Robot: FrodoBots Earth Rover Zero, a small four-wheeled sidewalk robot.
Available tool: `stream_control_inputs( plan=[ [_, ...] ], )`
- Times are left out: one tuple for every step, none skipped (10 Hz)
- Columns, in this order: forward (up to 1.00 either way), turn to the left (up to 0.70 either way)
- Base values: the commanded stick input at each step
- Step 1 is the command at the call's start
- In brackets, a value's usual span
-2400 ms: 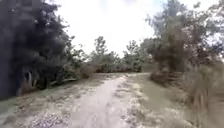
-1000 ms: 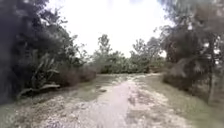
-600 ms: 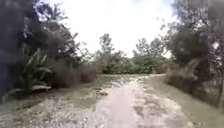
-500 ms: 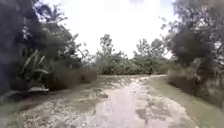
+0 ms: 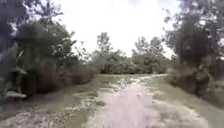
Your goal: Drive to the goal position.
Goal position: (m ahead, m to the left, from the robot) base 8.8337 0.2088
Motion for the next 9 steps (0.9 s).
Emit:
stream_control_inputs(
  plan=[
    [1.00,0.00],
    [1.00,0.00],
    [1.00,0.00],
    [1.00,0.00],
    [1.00,0.00],
    [1.00,0.00],
    [1.00,0.00],
    [1.00,0.00],
    [1.00,0.00]
  ],
)
